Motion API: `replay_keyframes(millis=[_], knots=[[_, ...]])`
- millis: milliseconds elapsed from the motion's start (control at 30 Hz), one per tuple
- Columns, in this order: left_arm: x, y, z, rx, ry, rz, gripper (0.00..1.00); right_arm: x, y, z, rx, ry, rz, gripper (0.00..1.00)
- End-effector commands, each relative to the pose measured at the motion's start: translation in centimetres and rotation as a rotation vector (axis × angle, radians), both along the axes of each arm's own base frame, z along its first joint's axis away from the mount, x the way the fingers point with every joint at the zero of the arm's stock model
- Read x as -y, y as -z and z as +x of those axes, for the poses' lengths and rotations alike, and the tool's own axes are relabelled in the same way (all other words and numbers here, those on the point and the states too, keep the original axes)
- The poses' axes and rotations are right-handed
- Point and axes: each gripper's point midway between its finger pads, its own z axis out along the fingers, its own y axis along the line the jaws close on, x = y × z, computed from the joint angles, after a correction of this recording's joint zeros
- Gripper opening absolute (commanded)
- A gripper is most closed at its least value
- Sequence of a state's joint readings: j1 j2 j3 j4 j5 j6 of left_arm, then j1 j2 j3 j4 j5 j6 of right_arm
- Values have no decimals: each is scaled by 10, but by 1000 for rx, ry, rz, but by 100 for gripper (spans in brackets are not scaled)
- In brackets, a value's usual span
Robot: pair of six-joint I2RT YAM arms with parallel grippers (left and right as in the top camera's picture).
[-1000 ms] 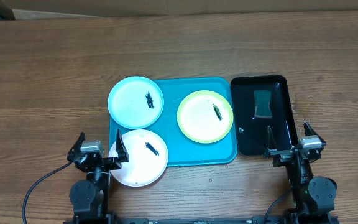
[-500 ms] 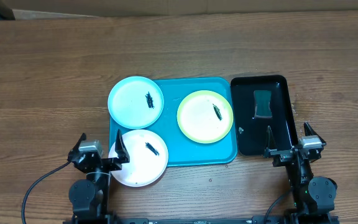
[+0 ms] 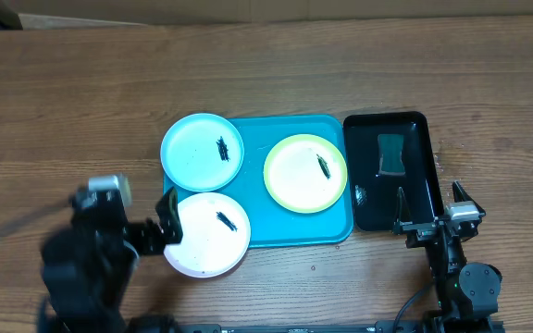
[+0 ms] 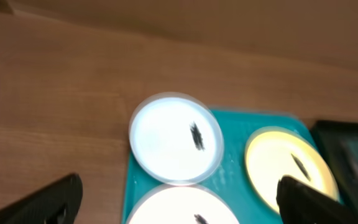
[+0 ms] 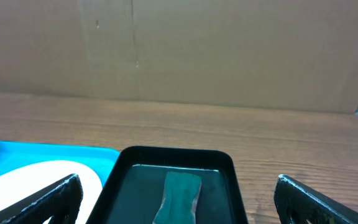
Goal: Clean dirty plates on tray and stack at the side
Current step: 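Reach the left gripper to the yellow plate's left rim and grasp it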
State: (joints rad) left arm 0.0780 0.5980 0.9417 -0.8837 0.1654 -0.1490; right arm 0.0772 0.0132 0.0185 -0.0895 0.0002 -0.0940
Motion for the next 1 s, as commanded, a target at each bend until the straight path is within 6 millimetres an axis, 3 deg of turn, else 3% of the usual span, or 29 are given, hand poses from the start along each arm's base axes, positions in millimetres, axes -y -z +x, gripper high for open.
replay_keyframes(millis=[0,233,500,533,700,967], knots=[[23,-22,22,-93,135,-69,100,1,2,0,5,4,-4,100],[68,-26,50,-258,348,-306,100,1,2,0,5,4,-4,100],[80,18,56,-507,324,-449,100,1,2,0,5,4,-4,100],[82,23,56,-526,325,-445,98,1,2,0,5,4,-4,100],[93,51,55,-629,280,-346,71,1,2,0,5,4,-4,100],[134,97,72,-693,221,-134,63,1,2,0,5,4,-4,100]])
